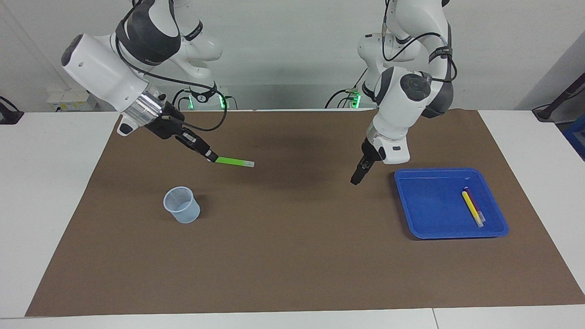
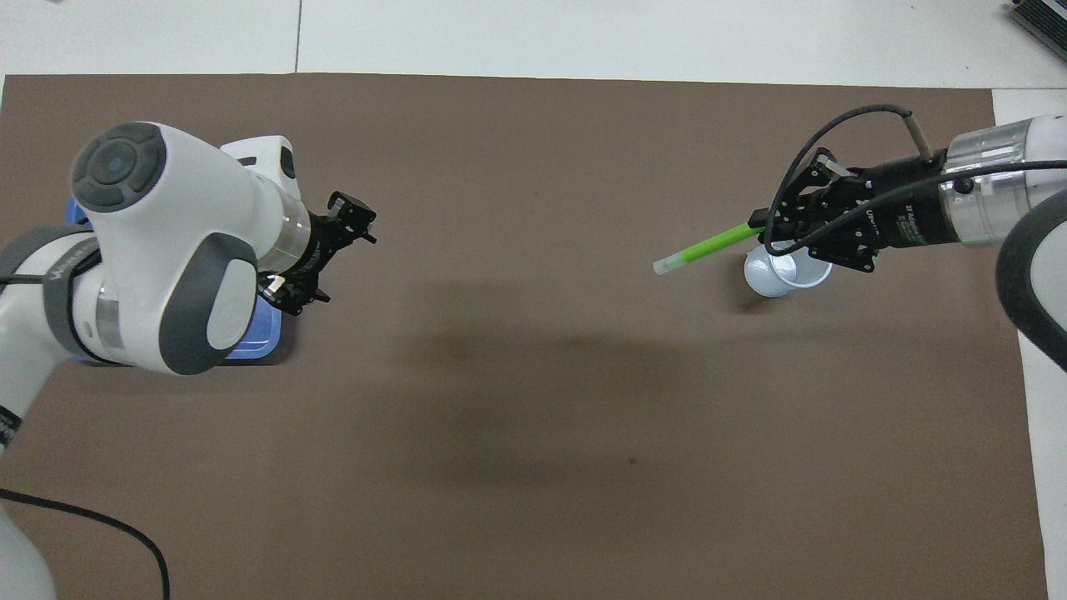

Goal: Right arm passes pens to left for tray arrangement
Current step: 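Carry the green pen toward the left gripper while the left gripper approaches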

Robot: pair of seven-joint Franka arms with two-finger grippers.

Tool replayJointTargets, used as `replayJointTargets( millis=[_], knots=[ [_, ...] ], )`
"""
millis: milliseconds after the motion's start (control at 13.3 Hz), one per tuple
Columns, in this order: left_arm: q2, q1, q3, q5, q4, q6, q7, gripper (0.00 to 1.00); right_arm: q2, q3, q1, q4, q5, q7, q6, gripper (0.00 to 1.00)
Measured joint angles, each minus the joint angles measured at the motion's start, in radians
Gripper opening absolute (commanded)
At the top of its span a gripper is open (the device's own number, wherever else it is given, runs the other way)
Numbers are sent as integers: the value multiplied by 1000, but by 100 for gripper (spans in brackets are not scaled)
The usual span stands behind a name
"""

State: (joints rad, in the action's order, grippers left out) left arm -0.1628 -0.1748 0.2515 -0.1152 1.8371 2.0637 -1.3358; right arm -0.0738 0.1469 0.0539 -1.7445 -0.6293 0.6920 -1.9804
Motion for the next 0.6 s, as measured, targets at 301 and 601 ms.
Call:
replayJointTargets(
  millis=[301, 601],
  knots=[
    [9, -96, 1, -3, -29, 20, -345, 100, 0, 0, -39, -11, -13, 92, -79, 0],
    [7, -151, 28, -39, -48, 168, -646, 100, 0, 0, -74, -16, -21, 136, -103, 0]
  ],
)
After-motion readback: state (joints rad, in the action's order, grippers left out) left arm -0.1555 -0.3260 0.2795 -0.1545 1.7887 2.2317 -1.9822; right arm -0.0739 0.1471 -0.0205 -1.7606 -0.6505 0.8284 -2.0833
